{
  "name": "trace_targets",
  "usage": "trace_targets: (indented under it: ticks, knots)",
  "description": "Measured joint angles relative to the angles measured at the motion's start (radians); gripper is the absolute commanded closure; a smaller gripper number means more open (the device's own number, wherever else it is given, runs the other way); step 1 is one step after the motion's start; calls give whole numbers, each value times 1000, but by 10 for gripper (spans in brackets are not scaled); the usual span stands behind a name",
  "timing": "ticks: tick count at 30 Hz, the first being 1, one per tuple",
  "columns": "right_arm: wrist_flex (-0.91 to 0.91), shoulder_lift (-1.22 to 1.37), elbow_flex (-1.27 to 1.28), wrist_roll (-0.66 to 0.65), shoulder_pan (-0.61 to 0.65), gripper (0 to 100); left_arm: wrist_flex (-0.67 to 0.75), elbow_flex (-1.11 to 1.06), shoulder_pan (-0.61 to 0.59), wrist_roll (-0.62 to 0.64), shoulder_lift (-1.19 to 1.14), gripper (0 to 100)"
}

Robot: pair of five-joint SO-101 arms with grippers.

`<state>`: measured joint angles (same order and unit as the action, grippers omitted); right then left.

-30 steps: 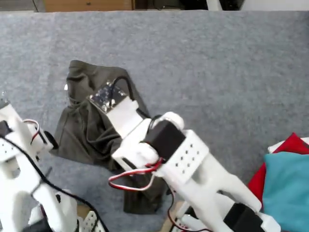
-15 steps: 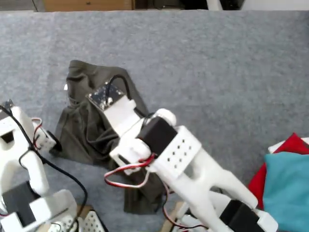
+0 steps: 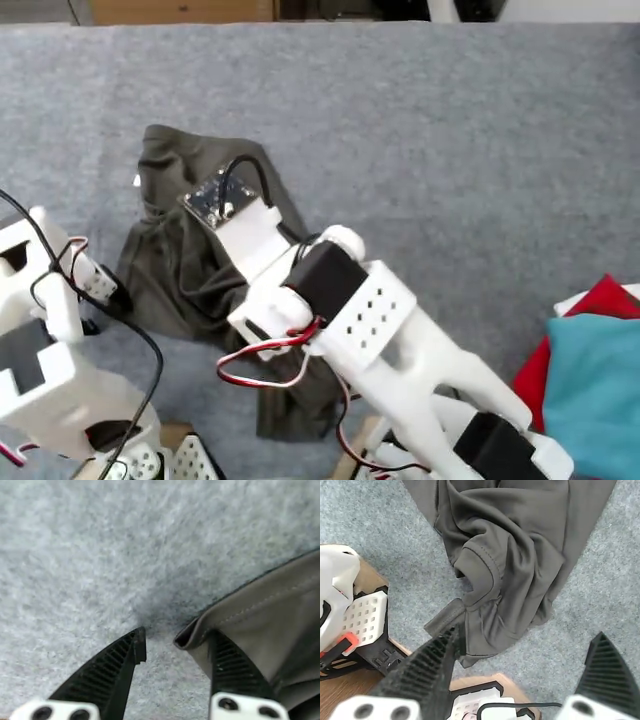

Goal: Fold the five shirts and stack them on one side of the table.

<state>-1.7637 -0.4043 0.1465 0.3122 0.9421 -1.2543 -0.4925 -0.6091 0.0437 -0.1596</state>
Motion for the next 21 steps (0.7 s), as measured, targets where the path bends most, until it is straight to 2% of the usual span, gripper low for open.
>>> trace_targets:
  ticks: [5, 12, 16, 21]
  knots:
    - [0, 0, 0, 0, 0, 620, -3, 60, 6, 3, -63, 985]
    - [0, 0, 0, 0, 0, 620, -8, 115, 9, 3, -103, 981]
    - [0, 0, 0, 0, -28, 620, -80, 178, -14, 2, -74, 981]
    - [0, 0, -6, 2, -34, 620, -215, 356, -71, 0, 40, 981]
